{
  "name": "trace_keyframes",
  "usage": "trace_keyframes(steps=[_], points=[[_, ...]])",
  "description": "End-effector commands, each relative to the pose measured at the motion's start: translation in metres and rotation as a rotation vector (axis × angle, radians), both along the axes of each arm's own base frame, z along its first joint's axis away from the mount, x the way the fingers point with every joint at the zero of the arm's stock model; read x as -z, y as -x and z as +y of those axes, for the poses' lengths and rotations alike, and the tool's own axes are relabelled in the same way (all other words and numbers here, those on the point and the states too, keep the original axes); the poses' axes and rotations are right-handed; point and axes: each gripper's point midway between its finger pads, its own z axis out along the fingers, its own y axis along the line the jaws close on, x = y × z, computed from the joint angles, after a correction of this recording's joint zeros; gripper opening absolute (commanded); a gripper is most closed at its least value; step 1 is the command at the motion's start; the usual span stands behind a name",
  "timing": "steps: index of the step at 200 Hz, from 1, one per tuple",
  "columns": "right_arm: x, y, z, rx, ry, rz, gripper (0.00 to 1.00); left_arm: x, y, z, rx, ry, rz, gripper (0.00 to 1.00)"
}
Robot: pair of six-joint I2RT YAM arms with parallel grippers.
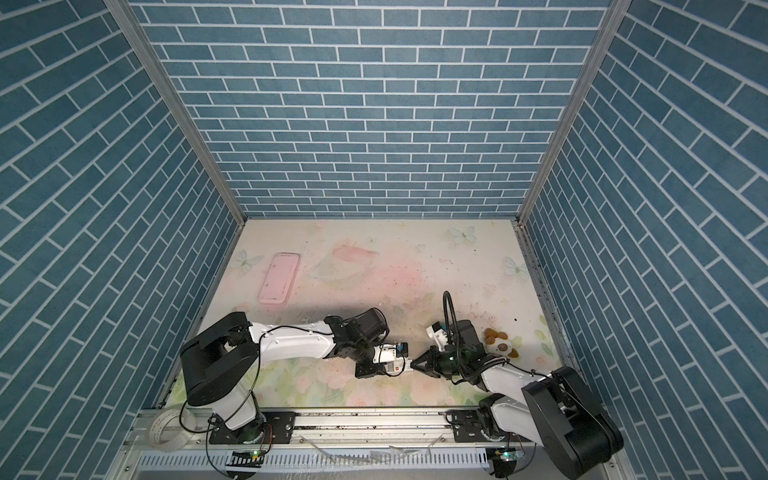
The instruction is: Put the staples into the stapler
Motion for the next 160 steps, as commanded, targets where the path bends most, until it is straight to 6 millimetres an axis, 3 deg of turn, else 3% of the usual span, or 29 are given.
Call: trace_keyframes(steps=[1,137,160], points=[[0.008,0.001,-0.011,0.038,0.043,0.009,0.0,0.017,0.012,0.023,0.004,-0.088,0.038,0.27],[0.008,0.0,-0.038,0.153,0.167,0.001,0.01,0.017,0.011,0.026,0.006,-0.093,0.022,0.27],[0.006,-0.001,-0.04,0.162,0.173,-0.005,0.08,0.016,0.011,0.026,0.006,-0.09,0.021,0.27]])
